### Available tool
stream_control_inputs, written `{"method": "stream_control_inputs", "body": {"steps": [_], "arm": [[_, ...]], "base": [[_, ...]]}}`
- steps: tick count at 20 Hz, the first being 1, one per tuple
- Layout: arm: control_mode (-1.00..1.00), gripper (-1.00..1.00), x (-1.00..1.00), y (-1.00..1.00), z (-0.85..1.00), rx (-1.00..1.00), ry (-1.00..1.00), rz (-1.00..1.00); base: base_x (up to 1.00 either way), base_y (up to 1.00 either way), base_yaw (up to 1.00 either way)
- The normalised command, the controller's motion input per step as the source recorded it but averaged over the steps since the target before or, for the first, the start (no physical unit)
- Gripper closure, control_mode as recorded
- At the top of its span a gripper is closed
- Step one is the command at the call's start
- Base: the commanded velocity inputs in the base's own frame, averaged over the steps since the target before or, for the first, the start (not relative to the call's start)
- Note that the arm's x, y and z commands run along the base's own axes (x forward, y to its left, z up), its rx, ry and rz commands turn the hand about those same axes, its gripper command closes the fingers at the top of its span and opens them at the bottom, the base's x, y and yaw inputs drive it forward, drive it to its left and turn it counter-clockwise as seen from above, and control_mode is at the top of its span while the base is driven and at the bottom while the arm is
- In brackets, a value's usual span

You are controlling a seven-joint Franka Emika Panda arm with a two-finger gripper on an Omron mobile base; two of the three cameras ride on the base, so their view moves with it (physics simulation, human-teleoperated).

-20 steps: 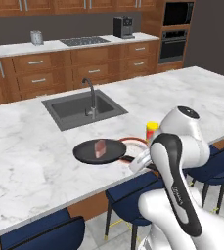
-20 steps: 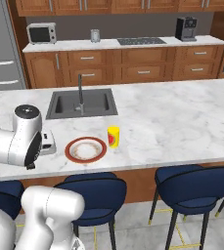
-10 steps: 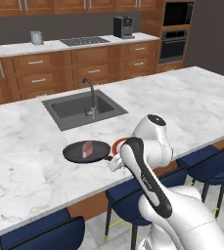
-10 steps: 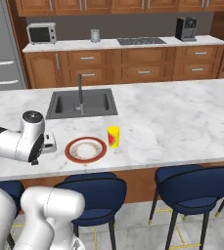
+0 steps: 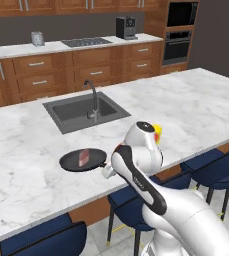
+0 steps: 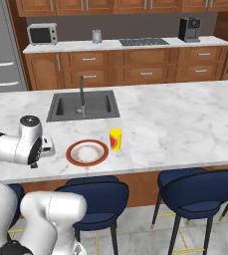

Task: Pick up the pan with the steak in it and place it on the dining table. Then place the steak on the plate.

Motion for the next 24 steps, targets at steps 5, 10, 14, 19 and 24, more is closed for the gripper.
{"method": "stream_control_inputs", "body": {"steps": [5,10,14,19,24], "arm": [[-1.0,1.0,0.3,0.0,-0.31,-0.01,0.0,0.0],[-1.0,1.0,0.32,-0.01,-0.46,0.0,0.0,0.0],[-1.0,1.0,0.51,0.0,-0.39,0.0,0.0,0.0],[-1.0,1.0,0.43,0.07,-0.21,-0.01,0.0,-0.02],[-1.0,1.0,0.08,0.03,-0.07,-0.01,0.0,0.0]], "base": [[0.0,0.0,0.0],[0.0,0.0,0.0],[0.0,0.0,0.0],[0.0,0.0,0.0],[0.0,0.0,0.0]]}}
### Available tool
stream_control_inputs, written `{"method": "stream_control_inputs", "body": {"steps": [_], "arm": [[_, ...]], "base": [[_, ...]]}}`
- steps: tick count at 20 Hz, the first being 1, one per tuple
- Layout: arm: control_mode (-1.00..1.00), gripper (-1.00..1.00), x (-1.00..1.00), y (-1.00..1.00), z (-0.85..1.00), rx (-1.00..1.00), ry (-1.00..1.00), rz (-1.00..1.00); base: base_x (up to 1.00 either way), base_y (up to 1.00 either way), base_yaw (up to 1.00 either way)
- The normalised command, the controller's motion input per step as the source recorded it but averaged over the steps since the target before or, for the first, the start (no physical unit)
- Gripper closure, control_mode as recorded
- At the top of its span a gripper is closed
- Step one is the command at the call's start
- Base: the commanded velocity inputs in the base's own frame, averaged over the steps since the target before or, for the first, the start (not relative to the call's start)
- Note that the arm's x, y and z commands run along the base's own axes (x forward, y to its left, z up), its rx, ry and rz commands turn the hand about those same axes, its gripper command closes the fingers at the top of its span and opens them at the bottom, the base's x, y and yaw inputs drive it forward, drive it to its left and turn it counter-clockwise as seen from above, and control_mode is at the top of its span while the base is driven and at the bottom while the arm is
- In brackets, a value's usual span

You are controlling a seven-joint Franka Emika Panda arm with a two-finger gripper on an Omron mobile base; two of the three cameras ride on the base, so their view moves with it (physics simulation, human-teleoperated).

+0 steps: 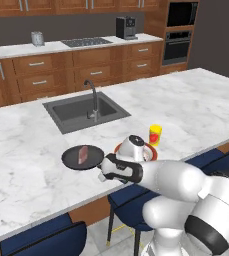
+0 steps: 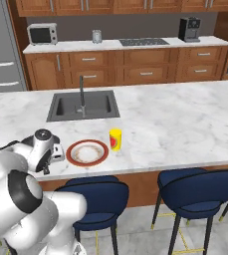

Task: Pick up the pan with the steak in it and place it on the dining table. Then place the steak on the plate.

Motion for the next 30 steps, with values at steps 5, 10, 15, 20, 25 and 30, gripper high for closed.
{"method": "stream_control_inputs", "body": {"steps": [5,10,15,20,25,30], "arm": [[-1.0,1.0,-0.09,0.0,-0.2,-0.04,0.0,0.0],[-1.0,-1.0,-0.01,0.02,-0.08,-0.03,0.0,0.0],[-1.0,-1.0,0.03,0.0,0.12,0.01,0.0,-0.01],[-1.0,-1.0,0.0,0.0,0.47,0.03,0.0,-0.05],[-1.0,-1.0,0.01,0.02,0.63,0.04,-0.04,-0.08],[-1.0,-1.0,0.52,0.33,0.22,0.01,-0.02,-0.14]], "base": [[0.0,0.0,0.0],[0.0,0.0,0.0],[0.0,0.0,0.0],[0.0,0.0,0.0],[0.0,0.0,0.0],[0.0,0.0,0.0]]}}
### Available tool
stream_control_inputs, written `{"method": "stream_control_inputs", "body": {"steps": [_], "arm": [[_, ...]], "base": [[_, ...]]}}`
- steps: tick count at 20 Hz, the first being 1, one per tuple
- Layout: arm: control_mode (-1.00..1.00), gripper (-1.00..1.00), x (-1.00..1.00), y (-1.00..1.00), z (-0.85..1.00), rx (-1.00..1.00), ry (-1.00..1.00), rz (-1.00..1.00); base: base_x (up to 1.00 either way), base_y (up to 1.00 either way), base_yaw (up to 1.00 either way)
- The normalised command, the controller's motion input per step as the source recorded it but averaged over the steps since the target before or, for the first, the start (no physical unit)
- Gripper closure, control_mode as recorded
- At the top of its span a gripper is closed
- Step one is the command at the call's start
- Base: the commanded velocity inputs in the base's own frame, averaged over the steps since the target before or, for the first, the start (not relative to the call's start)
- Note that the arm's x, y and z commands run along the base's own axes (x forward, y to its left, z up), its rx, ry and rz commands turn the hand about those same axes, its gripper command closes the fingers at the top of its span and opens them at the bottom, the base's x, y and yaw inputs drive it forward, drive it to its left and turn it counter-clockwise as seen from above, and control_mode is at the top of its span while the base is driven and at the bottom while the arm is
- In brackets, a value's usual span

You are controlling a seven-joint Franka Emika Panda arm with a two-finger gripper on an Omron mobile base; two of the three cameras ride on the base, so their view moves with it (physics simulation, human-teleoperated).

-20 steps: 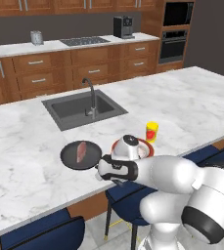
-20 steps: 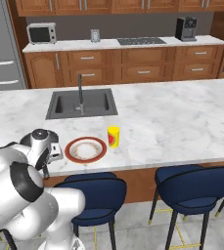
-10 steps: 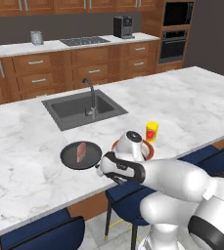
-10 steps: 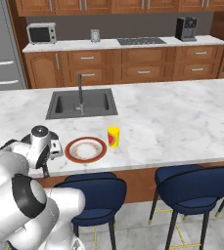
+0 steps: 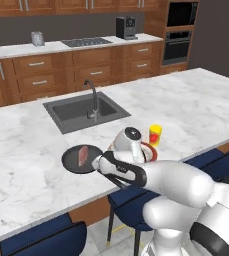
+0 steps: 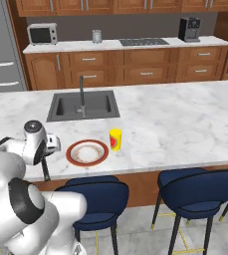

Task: Pick up the pan with the steak in it and place it on the dining table. Then place the steak on the plate.

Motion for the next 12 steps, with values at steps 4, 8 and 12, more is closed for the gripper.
{"method": "stream_control_inputs", "body": {"steps": [4,8,12], "arm": [[-1.0,-1.0,0.88,0.4,0.0,0.0,0.0,-0.18],[-1.0,-1.0,0.86,0.34,0.0,0.01,0.0,-0.19],[-1.0,-1.0,0.62,0.06,0.3,0.06,0.0,-0.15]], "base": [[0.0,0.0,0.0],[0.0,0.0,0.0],[0.0,0.0,0.0]]}}
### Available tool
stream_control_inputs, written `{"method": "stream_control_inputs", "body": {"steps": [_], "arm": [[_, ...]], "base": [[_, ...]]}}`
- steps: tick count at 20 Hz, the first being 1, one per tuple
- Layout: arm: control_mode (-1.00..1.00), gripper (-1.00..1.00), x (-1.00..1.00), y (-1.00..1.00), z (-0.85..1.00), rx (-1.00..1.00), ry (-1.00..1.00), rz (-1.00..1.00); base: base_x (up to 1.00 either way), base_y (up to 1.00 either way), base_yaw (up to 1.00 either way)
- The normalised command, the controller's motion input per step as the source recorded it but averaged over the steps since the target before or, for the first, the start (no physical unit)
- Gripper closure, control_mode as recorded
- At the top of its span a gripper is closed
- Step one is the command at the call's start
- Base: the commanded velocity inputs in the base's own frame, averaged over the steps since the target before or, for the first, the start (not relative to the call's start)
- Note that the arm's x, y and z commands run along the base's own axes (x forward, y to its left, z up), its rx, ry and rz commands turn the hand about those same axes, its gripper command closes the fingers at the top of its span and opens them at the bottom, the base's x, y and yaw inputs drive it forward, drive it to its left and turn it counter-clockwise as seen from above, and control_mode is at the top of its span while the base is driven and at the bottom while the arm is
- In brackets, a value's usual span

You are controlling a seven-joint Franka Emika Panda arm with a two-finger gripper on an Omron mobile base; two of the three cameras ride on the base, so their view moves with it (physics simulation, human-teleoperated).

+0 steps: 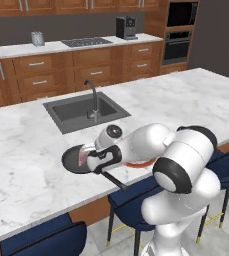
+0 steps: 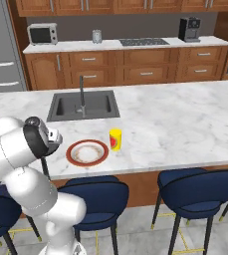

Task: Pick up the pan with the steak in it and place it on the dining table. Then place the steak on the plate.

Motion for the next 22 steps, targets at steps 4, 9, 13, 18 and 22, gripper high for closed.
{"method": "stream_control_inputs", "body": {"steps": [4,9,13,18,22], "arm": [[-1.0,-1.0,0.14,0.08,0.46,0.04,0.0,-0.11],[-1.0,-1.0,0.02,0.02,0.0,0.0,0.01,0.0],[-1.0,-1.0,0.14,0.09,-0.15,0.01,0.09,0.0],[-1.0,-1.0,0.12,0.01,-0.24,0.05,0.11,0.0],[-1.0,-1.0,0.03,0.0,-0.06,0.02,0.04,0.0]], "base": [[0.0,0.0,0.0],[0.0,0.0,0.0],[0.0,0.0,0.0],[0.0,0.0,0.0],[0.0,0.0,0.0]]}}
